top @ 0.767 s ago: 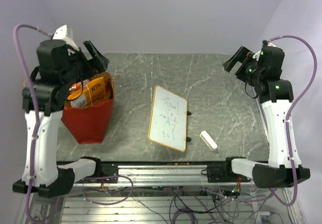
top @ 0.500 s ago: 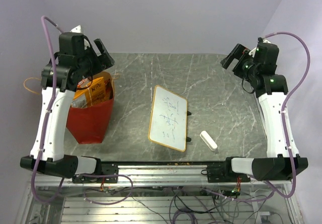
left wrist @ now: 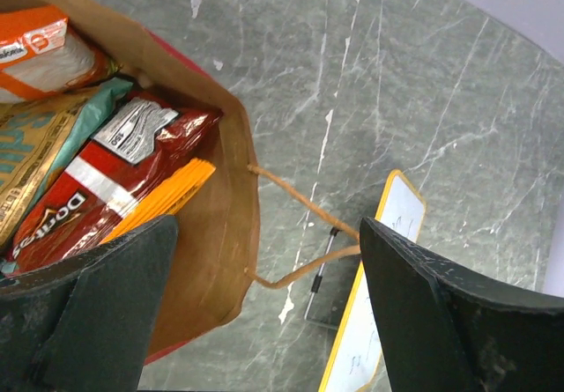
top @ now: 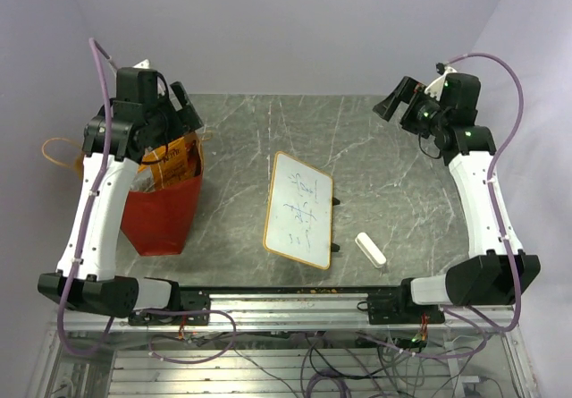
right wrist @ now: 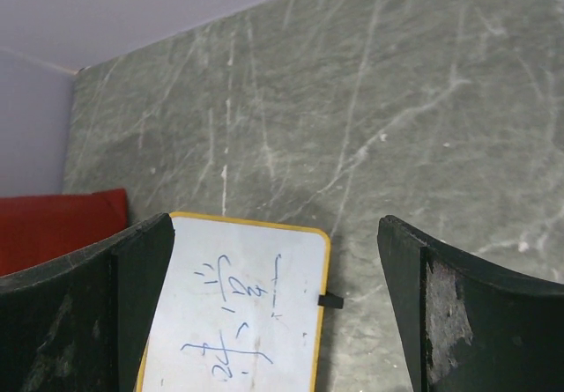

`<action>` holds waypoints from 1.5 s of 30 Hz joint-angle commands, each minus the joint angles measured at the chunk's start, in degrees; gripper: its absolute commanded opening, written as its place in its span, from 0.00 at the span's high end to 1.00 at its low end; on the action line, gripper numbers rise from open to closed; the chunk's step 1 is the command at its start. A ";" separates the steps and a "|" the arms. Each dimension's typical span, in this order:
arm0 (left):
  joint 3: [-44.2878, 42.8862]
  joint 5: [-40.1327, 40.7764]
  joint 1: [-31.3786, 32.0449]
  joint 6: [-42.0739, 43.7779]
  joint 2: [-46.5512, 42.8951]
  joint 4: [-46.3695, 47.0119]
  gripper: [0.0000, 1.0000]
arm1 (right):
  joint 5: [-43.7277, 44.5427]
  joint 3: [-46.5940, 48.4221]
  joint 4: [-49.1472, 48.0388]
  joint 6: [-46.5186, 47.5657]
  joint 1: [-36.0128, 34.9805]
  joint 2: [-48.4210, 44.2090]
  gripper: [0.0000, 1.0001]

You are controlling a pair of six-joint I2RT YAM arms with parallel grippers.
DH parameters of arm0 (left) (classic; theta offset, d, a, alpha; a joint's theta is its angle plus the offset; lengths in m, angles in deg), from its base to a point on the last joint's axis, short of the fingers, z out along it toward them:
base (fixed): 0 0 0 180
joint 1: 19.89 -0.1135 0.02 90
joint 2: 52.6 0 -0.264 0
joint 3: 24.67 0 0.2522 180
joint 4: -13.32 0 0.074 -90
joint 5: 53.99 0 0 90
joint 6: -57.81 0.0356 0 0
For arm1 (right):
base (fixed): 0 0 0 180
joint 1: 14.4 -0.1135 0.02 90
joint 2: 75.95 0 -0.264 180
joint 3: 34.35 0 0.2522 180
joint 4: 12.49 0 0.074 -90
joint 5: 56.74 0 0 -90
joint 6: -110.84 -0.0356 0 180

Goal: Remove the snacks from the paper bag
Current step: Move the paper bag to the center of the board.

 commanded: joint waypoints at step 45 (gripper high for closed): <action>4.13 -23.07 -0.51 0.59 4.15 15.42 0.93 | -8.66 2.78 -2.14 3.31 -9.34 6.89 0.00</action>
